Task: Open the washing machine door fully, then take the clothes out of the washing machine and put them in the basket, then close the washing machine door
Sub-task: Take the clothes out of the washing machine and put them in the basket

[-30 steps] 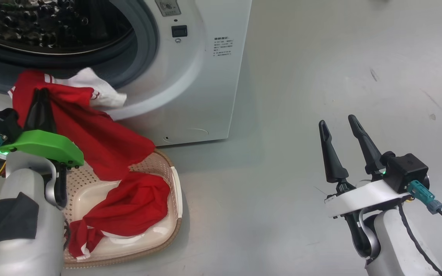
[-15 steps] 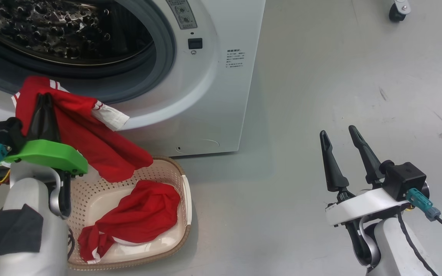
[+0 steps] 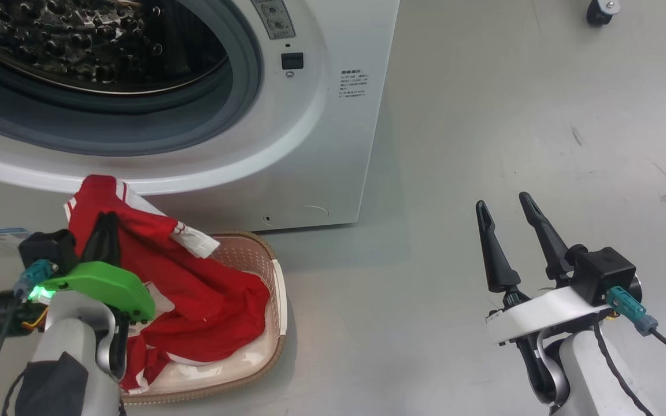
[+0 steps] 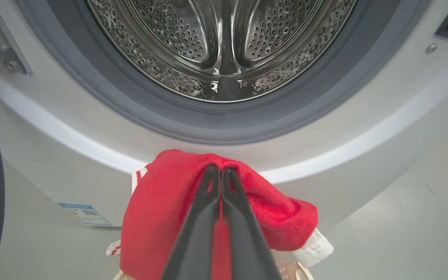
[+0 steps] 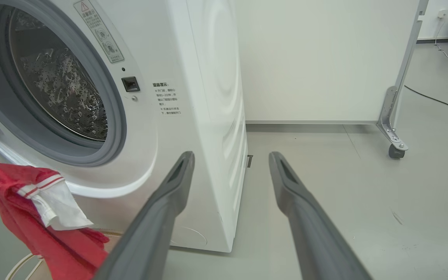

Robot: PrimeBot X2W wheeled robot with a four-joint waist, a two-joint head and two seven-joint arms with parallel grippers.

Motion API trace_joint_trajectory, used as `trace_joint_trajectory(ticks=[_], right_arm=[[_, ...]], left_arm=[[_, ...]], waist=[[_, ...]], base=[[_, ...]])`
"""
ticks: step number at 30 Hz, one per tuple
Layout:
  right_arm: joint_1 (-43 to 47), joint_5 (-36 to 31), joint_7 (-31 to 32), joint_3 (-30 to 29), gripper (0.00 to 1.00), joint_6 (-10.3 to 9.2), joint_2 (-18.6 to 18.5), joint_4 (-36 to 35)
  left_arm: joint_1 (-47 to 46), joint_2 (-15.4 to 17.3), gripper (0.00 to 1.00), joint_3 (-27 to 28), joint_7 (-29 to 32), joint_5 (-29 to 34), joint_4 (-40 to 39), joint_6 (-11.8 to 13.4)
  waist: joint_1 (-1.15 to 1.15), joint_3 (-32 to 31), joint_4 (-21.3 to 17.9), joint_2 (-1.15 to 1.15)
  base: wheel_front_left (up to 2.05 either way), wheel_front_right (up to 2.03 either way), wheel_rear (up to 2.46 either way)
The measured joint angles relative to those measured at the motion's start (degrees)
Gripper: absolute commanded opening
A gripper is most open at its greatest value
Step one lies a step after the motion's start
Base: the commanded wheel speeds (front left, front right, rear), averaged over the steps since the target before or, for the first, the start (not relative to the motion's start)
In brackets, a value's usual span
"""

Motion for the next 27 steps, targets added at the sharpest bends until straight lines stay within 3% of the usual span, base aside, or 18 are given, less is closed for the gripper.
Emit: trace_joint_trajectory(ticks=[27], right_arm=[[-2.7,-2.1,0.0,1.2,1.0,0.66,0.0,-2.1]], left_arm=[[0.9,-0.2,0.0,-3.6,12.3,0.8,10.4,0.0]], waist=[[0.0,10.0,-2.7,0.0]], base=[[0.0,0.0,0.0]])
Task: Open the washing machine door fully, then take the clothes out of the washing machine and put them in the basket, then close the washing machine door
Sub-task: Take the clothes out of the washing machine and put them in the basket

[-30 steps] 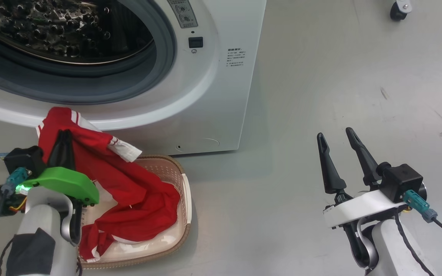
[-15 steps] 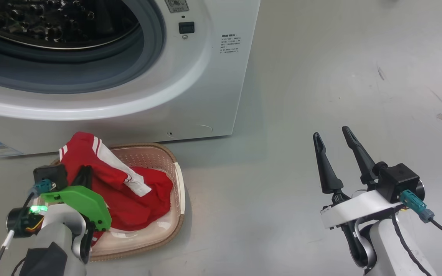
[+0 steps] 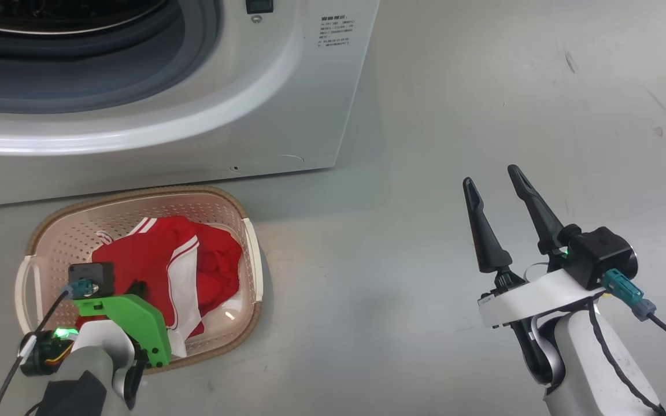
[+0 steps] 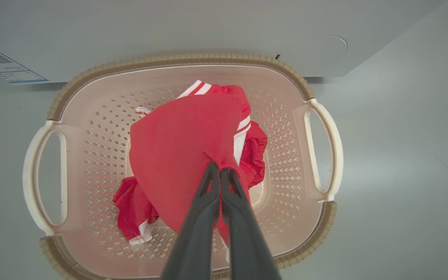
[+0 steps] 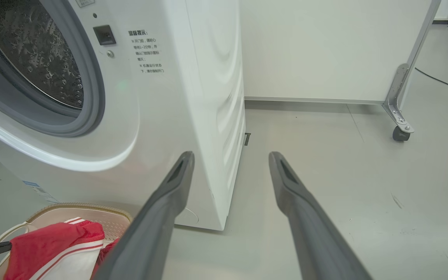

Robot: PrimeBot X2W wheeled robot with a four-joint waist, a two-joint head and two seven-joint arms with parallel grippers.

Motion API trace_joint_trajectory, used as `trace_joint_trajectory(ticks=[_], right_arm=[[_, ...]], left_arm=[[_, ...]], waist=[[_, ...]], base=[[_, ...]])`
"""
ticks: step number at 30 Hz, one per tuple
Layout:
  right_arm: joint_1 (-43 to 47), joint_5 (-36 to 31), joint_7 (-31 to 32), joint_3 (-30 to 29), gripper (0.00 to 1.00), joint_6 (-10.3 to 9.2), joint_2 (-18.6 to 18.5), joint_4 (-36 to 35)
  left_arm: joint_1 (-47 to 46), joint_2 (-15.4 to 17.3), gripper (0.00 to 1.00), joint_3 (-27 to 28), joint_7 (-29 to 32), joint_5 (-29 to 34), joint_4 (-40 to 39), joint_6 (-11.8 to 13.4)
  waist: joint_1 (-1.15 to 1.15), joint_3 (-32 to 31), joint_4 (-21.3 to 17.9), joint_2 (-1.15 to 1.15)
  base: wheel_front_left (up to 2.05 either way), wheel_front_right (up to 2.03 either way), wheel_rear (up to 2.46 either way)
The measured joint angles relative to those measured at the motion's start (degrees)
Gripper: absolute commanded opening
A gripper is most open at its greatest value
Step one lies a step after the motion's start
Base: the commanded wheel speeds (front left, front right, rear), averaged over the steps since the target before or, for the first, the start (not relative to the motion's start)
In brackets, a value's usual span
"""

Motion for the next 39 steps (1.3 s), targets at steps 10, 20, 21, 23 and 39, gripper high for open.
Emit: trace_joint_trajectory(ticks=[10,20,21,23,39], right_arm=[[-1.5,0.1,0.0,0.2,1.0,0.02,0.0,-0.5],[-3.1,0.3,0.0,0.7,1.0,0.01,0.0,-0.8],[-3.2,0.5,0.0,0.7,1.0,0.0,0.0,-0.8],[-3.2,0.7,0.0,0.8,1.0,-0.05,0.0,-0.9],[-4.8,1.8,0.0,1.7,1.0,-0.94,0.0,-1.7]], left_arm=[[-3.8,1.8,0.0,0.2,0.4,0.2,3.3,0.6],[-7.1,2.0,0.0,-0.2,0.3,0.9,5.2,0.7],[-7.3,2.1,0.0,-0.3,0.3,1.0,5.4,0.7],[-7.7,2.1,0.0,-0.3,0.2,1.2,5.9,0.7],[-11.8,2.7,0.0,-0.9,-0.2,1.7,10.4,1.0]], waist=[[0.0,4.6,-2.3,0.0],[0.0,7.6,-4.4,0.0],[0.0,7.8,-4.6,0.0],[0.0,8.2,-5.1,0.0],[0.0,12.2,-8.4,0.0]], base=[[0.0,0.0,0.0],[0.0,0.0,0.0],[0.0,0.0,0.0],[0.0,0.0,0.0],[0.0,0.0,0.0]])
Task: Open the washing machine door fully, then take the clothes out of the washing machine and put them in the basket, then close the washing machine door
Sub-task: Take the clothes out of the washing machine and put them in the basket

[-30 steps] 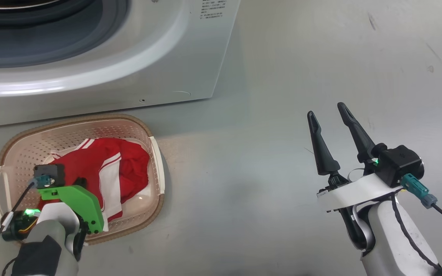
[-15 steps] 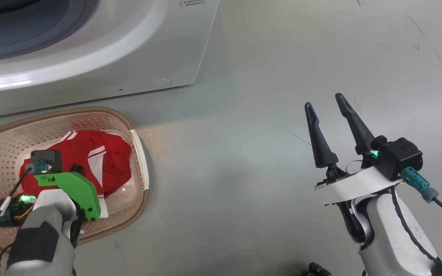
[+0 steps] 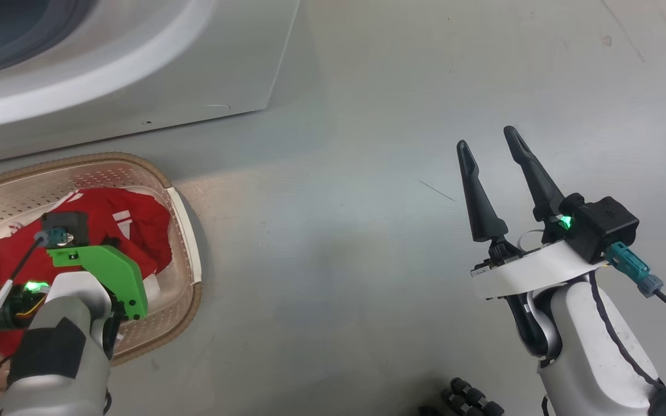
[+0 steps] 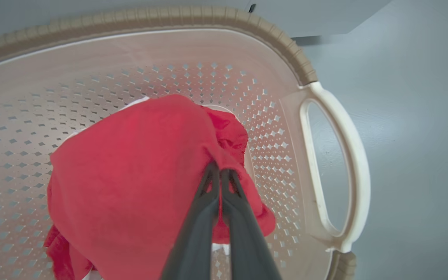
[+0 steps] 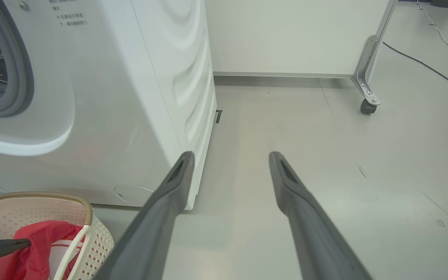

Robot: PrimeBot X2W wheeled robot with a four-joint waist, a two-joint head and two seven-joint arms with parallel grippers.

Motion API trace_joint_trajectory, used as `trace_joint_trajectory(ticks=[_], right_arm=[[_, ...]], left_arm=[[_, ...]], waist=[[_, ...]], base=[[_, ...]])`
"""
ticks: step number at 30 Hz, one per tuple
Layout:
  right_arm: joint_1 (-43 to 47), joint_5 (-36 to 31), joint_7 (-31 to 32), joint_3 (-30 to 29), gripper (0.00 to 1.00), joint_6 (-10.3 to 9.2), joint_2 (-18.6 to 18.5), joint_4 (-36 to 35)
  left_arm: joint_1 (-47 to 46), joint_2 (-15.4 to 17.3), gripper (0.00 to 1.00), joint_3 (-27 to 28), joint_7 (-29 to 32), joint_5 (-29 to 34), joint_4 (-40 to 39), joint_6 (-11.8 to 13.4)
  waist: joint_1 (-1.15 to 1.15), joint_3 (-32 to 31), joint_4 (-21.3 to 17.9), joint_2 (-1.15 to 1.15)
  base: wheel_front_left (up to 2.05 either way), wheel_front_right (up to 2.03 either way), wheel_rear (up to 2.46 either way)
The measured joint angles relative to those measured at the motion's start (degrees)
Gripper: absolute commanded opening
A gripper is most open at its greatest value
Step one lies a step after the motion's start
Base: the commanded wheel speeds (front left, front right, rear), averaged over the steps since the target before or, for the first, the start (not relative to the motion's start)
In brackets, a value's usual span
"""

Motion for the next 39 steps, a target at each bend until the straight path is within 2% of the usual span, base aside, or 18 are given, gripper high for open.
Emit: trace_joint_trajectory(ticks=[2,3,4,5,28,39], right_arm=[[-0.1,0.0,0.0,-0.1,1.0,-0.07,0.0,0.0],[-0.1,0.0,0.0,-0.1,1.0,-0.07,0.0,0.0],[-0.1,0.0,0.0,-0.3,1.0,-0.12,0.0,0.0],[-0.1,0.0,0.0,-0.4,1.0,-0.13,0.0,0.1],[-0.6,-0.1,0.0,-2.0,1.0,-0.11,0.0,2.6],[2.3,-0.3,0.0,-2.9,1.0,0.03,0.0,4.4]], left_arm=[[-0.3,-0.4,0.0,-0.1,-0.1,0.0,0.4,0.0],[-0.3,-0.5,0.39,-0.2,-0.5,0.0,0.7,0.0],[-0.3,-0.6,0.96,-0.3,-1.1,0.0,0.8,-0.1],[-0.3,-0.7,1.0,-0.4,-1.5,0.1,1.1,-0.1],[-0.1,-1.9,1.0,-1.6,-13.5,0.1,2.6,-2.1],[2.5,-2.7,1.0,-1.8,-16.3,-0.2,-2.1,-2.9]], waist=[[0.0,0.2,-0.1,0.0],[0.0,0.2,-0.1,0.0],[0.0,0.1,-0.1,0.0],[0.0,0.0,0.0,0.0],[0.0,-8.4,5.2,0.0],[0.0,-15.8,9.3,0.0]], base=[[0.0,0.0,0.0],[0.0,0.0,0.0],[0.0,0.0,0.0],[0.0,0.0,0.0],[0.0,0.0,0.0],[0.0,0.0,0.0]])
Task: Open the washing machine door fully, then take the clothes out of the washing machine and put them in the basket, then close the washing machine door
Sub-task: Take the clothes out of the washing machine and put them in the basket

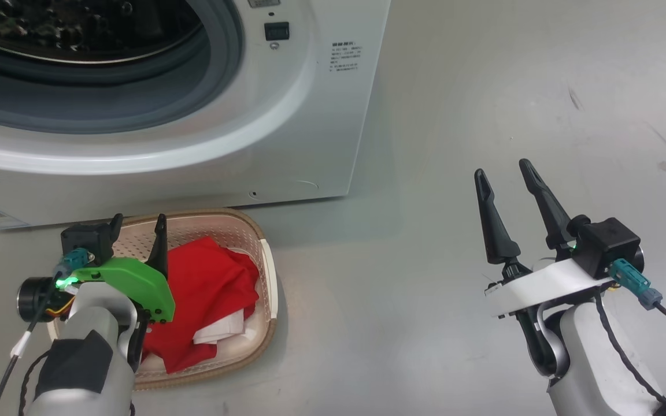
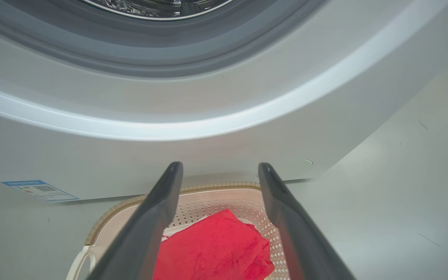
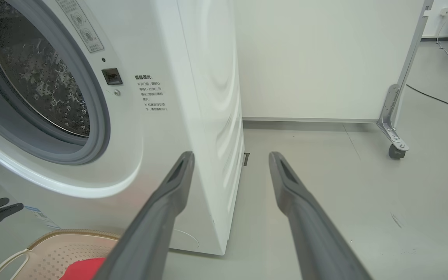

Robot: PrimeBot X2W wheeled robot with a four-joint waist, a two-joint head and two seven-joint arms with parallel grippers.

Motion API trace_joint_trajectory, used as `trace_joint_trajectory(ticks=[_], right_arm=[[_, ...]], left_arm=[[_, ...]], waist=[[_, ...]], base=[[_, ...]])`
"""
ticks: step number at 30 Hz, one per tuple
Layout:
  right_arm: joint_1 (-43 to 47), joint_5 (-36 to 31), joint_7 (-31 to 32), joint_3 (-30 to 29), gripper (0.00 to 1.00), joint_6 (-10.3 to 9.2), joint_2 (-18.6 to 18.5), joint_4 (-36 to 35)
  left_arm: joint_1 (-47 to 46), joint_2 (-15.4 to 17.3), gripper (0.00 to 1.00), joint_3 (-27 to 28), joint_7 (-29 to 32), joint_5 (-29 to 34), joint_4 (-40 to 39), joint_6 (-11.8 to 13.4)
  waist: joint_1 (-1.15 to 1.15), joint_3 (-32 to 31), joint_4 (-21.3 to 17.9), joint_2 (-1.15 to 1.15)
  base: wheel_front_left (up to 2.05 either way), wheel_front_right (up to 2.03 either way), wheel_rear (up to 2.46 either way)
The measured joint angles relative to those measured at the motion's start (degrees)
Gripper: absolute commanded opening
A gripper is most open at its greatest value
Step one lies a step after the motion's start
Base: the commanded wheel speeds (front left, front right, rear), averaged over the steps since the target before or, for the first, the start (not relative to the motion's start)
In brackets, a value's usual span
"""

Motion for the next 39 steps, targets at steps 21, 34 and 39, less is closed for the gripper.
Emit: trace_joint_trajectory(ticks=[21,34,39], right_arm=[[7.3,0.0,0.0,-2.7,1.0,0.24,0.0,-1.9],[9.2,-0.4,0.0,-3.7,1.0,0.19,0.0,-3.5],[10.4,-0.3,0.0,-3.7,1.0,-0.07,0.0,-3.9]], left_arm=[[12.6,-0.7,1.0,4.1,0.0,-1.9,-27.0,-0.2],[21.5,-0.7,1.0,3.7,-0.1,-1.4,-32.7,-0.1],[23.5,-0.7,1.0,3.4,-0.1,-1.4,-34.8,0.1]], waist=[[0.0,-13.1,6.1,0.0],[0.0,-15.6,6.9,0.0],[0.0,-16.0,6.8,0.0]], base=[[0.0,0.0,0.0],[0.0,0.0,0.0],[0.0,0.0,0.0]])
